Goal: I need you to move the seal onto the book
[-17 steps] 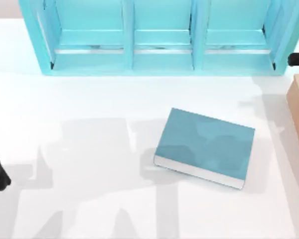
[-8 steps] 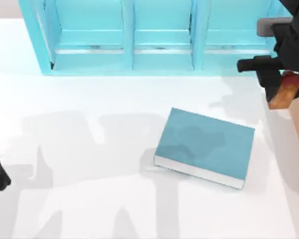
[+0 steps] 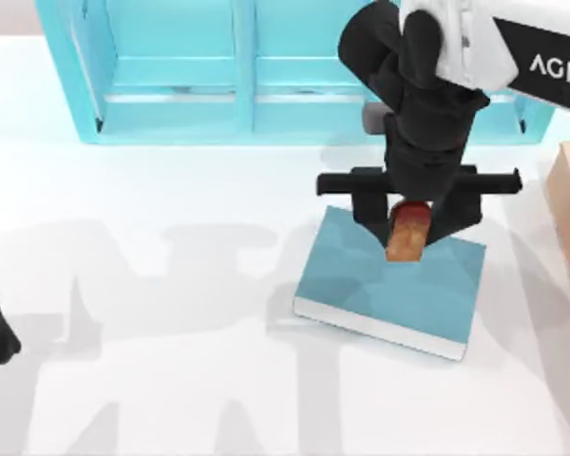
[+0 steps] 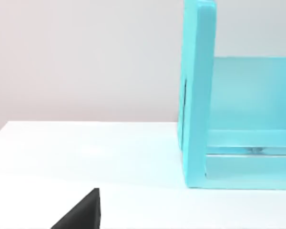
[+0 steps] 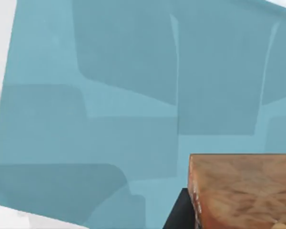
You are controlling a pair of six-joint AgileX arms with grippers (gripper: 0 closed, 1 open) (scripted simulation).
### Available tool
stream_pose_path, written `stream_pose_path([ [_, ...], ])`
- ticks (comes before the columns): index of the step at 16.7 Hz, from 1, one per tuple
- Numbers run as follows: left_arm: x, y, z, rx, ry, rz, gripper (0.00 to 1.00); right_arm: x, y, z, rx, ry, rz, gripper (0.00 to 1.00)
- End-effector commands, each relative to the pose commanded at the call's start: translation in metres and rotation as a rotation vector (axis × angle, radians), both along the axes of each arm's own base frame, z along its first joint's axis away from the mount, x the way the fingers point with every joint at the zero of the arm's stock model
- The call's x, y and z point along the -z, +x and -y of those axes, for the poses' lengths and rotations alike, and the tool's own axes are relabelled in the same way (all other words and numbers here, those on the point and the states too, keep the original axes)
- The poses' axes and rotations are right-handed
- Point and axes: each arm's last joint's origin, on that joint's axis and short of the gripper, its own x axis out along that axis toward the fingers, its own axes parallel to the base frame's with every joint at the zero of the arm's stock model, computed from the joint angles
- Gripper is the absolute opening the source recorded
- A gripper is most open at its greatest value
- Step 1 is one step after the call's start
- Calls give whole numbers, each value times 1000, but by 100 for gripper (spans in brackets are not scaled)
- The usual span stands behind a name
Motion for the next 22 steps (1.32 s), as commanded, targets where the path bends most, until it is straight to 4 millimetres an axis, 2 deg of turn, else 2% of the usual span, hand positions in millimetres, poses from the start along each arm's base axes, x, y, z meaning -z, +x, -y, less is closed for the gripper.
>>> stream_pose_path([
  [13,0,0,0,0,0,0,100,-4,-1,-2,3,2,-1,0],
  [22,0,0,0,0,0,0,100,-4,-1,-2,3,2,-1,68],
])
